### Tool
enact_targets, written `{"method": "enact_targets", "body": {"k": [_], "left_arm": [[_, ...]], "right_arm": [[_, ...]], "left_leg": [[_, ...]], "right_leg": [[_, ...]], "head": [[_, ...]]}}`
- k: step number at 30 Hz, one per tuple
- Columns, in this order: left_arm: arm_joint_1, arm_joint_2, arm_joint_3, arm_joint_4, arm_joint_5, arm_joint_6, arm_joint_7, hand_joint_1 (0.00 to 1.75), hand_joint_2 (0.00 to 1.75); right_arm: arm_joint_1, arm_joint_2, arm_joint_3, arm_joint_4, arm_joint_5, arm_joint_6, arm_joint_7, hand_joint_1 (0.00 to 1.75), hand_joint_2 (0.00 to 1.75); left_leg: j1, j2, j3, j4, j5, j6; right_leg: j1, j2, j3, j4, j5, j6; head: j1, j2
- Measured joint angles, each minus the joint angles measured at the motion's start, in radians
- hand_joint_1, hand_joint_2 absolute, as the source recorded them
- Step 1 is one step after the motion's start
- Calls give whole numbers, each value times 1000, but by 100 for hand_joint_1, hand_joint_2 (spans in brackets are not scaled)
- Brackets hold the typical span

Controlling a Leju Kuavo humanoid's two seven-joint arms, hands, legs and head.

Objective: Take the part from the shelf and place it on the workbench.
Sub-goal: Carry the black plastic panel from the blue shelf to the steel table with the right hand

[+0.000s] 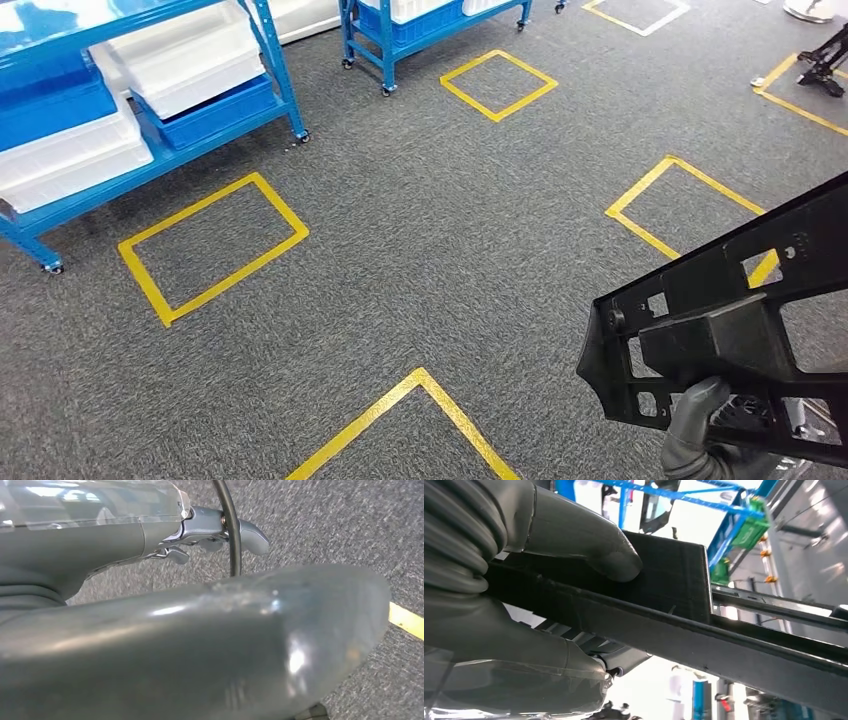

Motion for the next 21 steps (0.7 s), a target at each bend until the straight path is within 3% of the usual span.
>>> {"method": "enact_targets", "body": {"k": [2,3,5,7,9,10,11,13,15,16,17,18,19,21], "left_arm": [[-3,0,2,0,-6,-3,-1,0,0],[-5,0,2,0,-10,-5,-2,0,0],[-6,0,3,0,-16,-8,-6,0,0],[-3,2,3,0,-23,-11,-7,0,0],[0,3,4,0,-31,-13,-7,0,0],[0,3,4,0,-34,-13,-7,0,0],[0,4,4,0,-35,-13,-7,0,0],[0,6,5,0,-38,-14,-7,0,0],[1,7,6,0,-41,-15,-7,0,0],[1,7,6,0,-43,-15,-6,0,0],[0,8,6,0,-46,-15,-6,0,0],[-3,8,6,0,-48,-16,-6,0,0],[-6,9,6,0,-50,-16,-6,0,0],[-6,9,6,0,-52,-17,-6,0,0]], "right_arm": [[-1,-5,-6,0,-8,3,6,175,175],[-1,-8,-11,0,-10,3,10,175,175],[-10,-13,-24,1,-8,7,20,175,175],[-23,-16,-36,2,-2,15,31,175,175],[-29,-17,-47,3,8,22,38,175,175],[-31,-17,-50,4,12,24,39,175,175],[-33,-17,-52,4,16,24,40,175,175],[-40,-17,-53,4,23,25,40,175,175],[-51,-21,-57,4,30,25,42,175,175],[-57,-24,-59,4,33,25,43,175,175],[-63,-28,-62,4,35,25,46,175,175],[-68,-32,-65,3,38,25,50,175,175],[-75,-36,-68,3,40,25,53,175,175],[-93,-46,-71,3,45,25,60,175,175]], "left_leg": [[-2,19,3,-2,-1,-8],[-1,13,4,1,-5,-13],[2,-36,-12,46,-41,-23],[7,-89,-64,163,-107,-29],[10,-99,-109,262,-137,-34],[12,-100,-111,264,-124,-36],[14,-103,-94,227,-92,-37],[22,-144,-39,102,-28,-40],[25,-189,-10,31,-9,-35],[22,-195,-10,28,-13,-30],[21,-183,-10,26,-9,-21],[20,-169,-10,22,-5,-13],[21,-156,-9,17,0,-4],[19,-126,-10,9,7,9]], "right_leg": [[2,19,-4,-8,4,-8],[-1,30,-3,-14,8,-12],[-9,49,0,-27,18,-23],[-12,70,-2,-29,23,-28],[-12,95,-6,-26,24,-29],[-13,108,-6,-23,24,-28],[-14,121,-7,-19,23,-26],[-15,147,-12,-5,19,-18],[-17,173,-25,9,18,-4],[-19,186,-32,11,22,5],[-20,200,-38,10,27,13],[-22,197,-42,11,29,20],[-20,176,-49,20,24,25],[-18,109,-88,97,-21,29]], "head": [[-1,0],[0,0],[-3,0],[-6,0],[-8,0],[-8,0],[-8,0],[-8,0],[-7,0],[-7,0],[-7,0],[-7,0],[-6,0],[1,0]]}}
